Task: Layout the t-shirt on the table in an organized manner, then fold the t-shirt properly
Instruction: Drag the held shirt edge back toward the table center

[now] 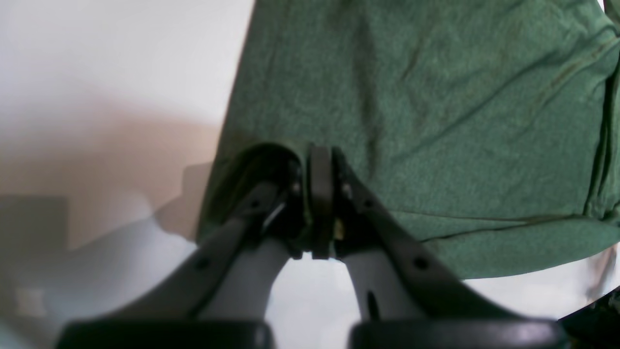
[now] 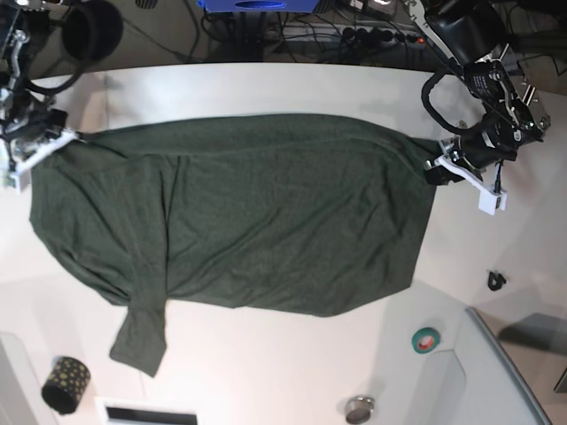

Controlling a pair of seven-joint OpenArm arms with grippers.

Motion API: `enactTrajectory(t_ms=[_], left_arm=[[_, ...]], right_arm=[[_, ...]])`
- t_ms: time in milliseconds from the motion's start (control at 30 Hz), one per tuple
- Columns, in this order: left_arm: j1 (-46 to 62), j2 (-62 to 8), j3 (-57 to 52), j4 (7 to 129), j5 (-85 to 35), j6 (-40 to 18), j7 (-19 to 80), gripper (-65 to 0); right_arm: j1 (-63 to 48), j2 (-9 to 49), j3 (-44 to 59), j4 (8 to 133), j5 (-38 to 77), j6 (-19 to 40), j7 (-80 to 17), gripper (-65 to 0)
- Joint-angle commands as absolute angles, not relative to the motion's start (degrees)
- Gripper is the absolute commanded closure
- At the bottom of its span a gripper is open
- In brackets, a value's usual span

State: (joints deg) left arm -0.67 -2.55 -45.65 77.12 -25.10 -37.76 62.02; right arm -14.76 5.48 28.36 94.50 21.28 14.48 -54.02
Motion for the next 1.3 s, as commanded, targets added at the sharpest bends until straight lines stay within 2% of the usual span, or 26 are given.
enactTrajectory(t_ms=[0,133,233,433,767,967,1100,1200,1267], left_arm=[[-1.19,-3.30,-45.76,78.02,-26.15,-38.11,61.32,0.0],[-1.19,-3.30,-45.93,78.02,-26.07,-38.11,61.32,0.0],[-1.10,-3.30,-46.11,78.02,-25.98,-38.11,61.23,0.0],[-1.10,-3.38,-45.93,78.02,-25.98,-38.11,61.32,0.0],[-1.45,-3.38,-46.02,78.02,-25.98,-38.11,61.32,0.0],[-1.54,-3.38,-46.20,78.02,-25.98,-38.11,61.14,0.0],[-1.63,-3.38,-46.02,78.02,-25.98,-38.11,61.14,0.0],[-1.63,-3.38,-46.02,78.02,-26.07,-38.11,61.14,0.0],[-1.63,-3.38,-46.11,78.02,-26.15,-38.11,61.14,0.0]], right_arm=[[-13.23,6.29,28.18,93.67,21.14,14.11,-53.41,-0.9],[-11.82,6.29,28.18,91.30,21.14,13.76,-53.67,-0.8],[-13.85,6.37,28.18,92.88,21.14,10.95,-53.76,-0.8],[-14.37,6.37,28.18,90.68,21.14,10.59,-53.32,-0.8],[-5.14,9.71,27.74,81.45,20.70,10.42,-52.26,-0.8],[1.63,10.24,27.65,73.98,13.93,10.86,-51.65,-0.8],[4.00,10.59,27.65,69.05,11.91,10.86,-47.60,-0.8],[3.74,11.38,28.00,70.20,12.00,11.56,-47.08,-0.8],[1.19,11.30,28.26,75.65,12.09,14.37,-46.99,-0.8]])
